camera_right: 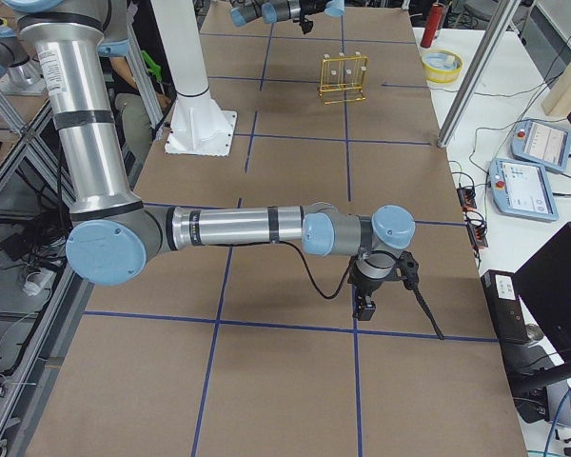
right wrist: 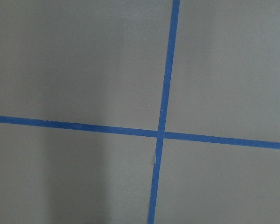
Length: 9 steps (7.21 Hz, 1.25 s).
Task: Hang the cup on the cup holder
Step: 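Carry the cup with the left gripper onto a peg of the gold rack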
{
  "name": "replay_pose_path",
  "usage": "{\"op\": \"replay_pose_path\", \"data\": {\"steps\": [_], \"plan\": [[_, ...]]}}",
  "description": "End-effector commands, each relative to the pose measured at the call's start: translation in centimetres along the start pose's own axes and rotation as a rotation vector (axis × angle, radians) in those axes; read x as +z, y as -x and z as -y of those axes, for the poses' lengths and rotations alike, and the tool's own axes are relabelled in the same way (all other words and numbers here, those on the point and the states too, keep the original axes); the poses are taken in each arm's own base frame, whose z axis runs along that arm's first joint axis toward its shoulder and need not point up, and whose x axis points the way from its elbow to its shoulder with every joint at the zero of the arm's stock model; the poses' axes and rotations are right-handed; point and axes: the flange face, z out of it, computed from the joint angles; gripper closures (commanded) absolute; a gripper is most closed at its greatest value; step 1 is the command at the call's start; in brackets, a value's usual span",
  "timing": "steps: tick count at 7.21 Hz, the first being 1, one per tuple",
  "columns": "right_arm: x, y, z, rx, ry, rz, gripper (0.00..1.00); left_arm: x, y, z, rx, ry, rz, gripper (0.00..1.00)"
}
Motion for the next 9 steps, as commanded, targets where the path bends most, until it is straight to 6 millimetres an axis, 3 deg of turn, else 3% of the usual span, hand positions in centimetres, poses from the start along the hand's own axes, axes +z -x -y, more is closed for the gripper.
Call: {"op": "replay_pose_path", "data": {"steps": [1,5,9], "plan": [[0.0,0.0,0.0,0.000,0.000,0.000,0.00,-2.0,-1.4,2.4,0.179,-0.009,0.044,1.00],[0.0,0.0,0.0,0.000,0.000,0.000,0.00,-4.1,-2.8,8.8,0.222,0.000,0.106,1.00],[0.0,0.0,0.0,0.000,0.000,0.000,0.00,-4.3,-3.4,12.7,0.235,0.020,0.129,1.00]]}}
